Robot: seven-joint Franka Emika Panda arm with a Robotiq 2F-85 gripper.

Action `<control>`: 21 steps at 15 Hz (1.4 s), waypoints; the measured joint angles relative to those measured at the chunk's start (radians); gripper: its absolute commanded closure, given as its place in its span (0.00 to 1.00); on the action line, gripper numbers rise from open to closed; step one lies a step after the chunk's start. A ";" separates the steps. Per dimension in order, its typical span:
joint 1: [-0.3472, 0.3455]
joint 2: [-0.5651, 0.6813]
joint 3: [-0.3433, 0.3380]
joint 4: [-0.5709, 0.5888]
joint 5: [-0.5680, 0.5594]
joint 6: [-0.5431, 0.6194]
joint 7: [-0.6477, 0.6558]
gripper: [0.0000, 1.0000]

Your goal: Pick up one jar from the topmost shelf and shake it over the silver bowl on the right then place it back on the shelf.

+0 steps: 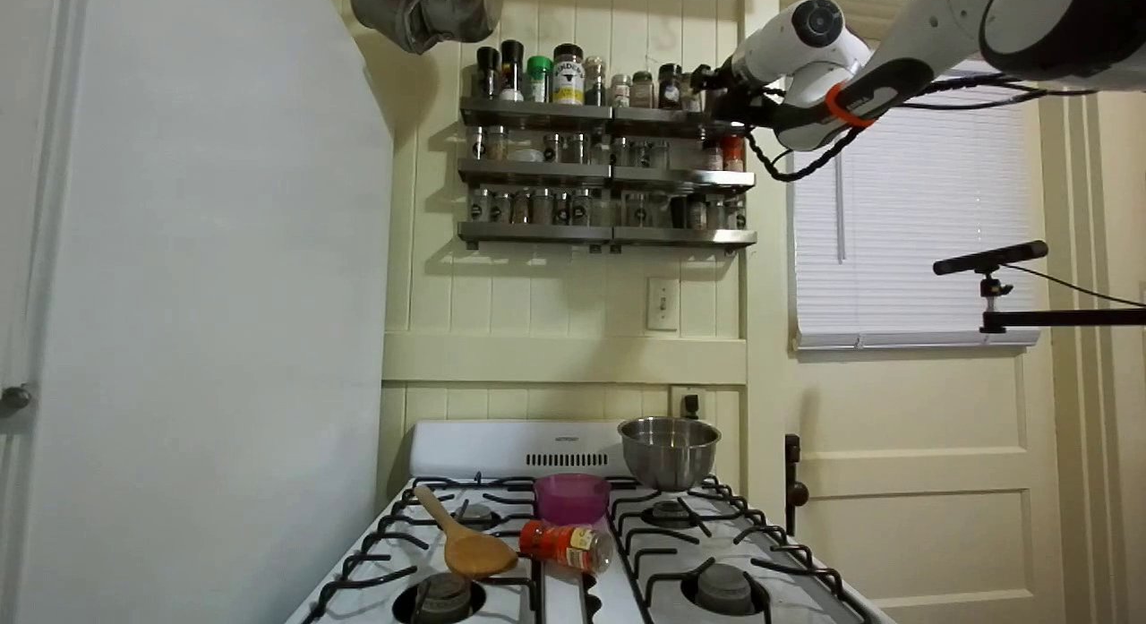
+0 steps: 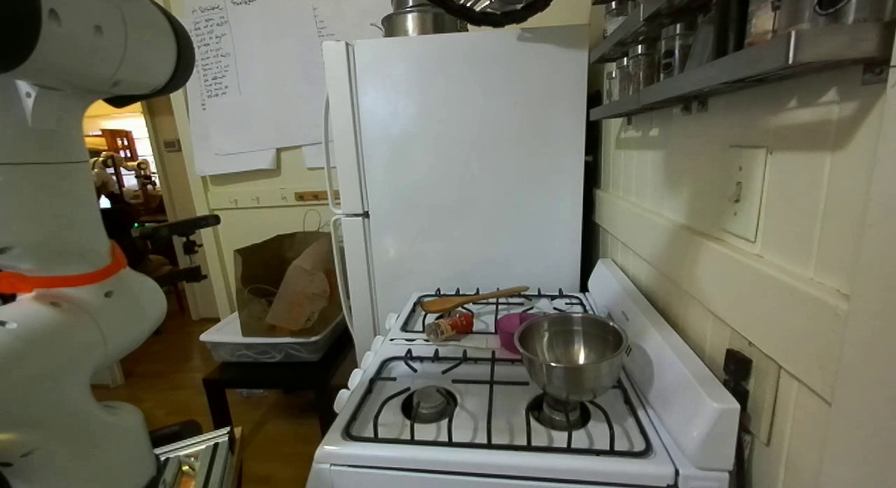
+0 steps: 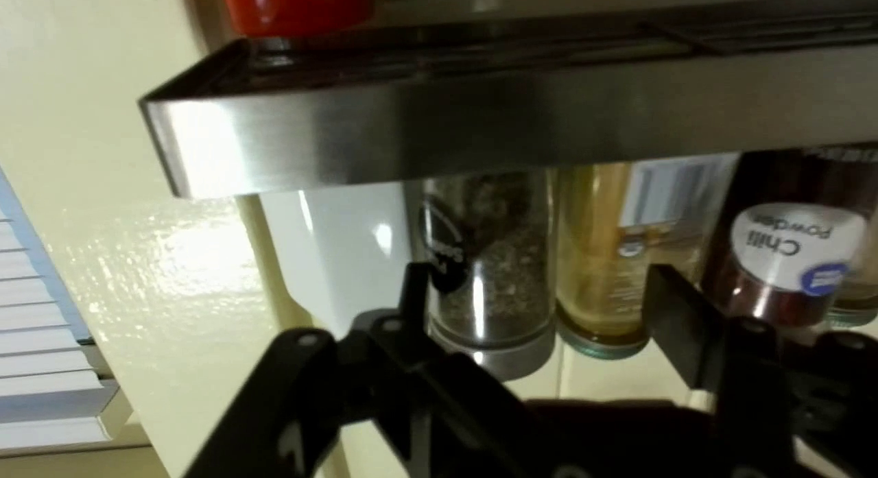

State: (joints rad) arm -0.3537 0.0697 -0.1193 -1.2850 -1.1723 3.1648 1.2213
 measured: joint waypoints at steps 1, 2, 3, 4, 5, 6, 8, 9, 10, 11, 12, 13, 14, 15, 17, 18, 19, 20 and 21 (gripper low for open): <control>0.003 -0.011 0.012 -0.014 0.009 -0.014 -0.013 0.00; 0.007 -0.022 0.025 -0.026 0.024 -0.029 -0.032 0.00; 0.011 -0.032 0.037 -0.034 0.044 -0.045 -0.054 0.00; 0.016 -0.041 0.048 -0.036 0.066 -0.065 -0.081 0.00; 0.022 -0.051 0.058 -0.035 0.088 -0.087 -0.109 0.00; 0.028 -0.062 0.069 -0.033 0.111 -0.119 -0.143 0.00; 0.045 -0.093 0.095 -0.035 0.194 -0.245 -0.265 0.00; 0.060 -0.114 0.110 -0.040 0.250 -0.326 -0.346 0.00; 0.087 -0.136 0.114 -0.042 0.304 -0.408 -0.424 0.00; 0.116 -0.162 0.117 -0.043 0.361 -0.489 -0.502 0.00; 0.143 -0.191 0.119 -0.043 0.428 -0.568 -0.579 0.00; 0.178 -0.220 0.112 -0.037 0.505 -0.644 -0.654 0.00; 0.223 -0.248 0.094 -0.022 0.587 -0.722 -0.729 0.00; 0.266 -0.273 0.073 0.003 0.667 -0.805 -0.800 0.00; 0.313 -0.319 0.043 0.045 0.820 -0.942 -0.904 0.00; 0.325 -0.344 0.030 0.047 0.888 -0.993 -0.935 0.00; 0.336 -0.368 0.014 0.039 0.946 -1.029 -0.952 0.00; 0.346 -0.393 -0.003 0.018 1.001 -1.052 -0.961 0.00; 0.355 -0.419 -0.020 -0.014 1.050 -1.062 -0.964 0.00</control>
State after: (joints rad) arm 0.0012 -0.3489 -0.1388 -1.2989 -0.1227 2.1028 0.2571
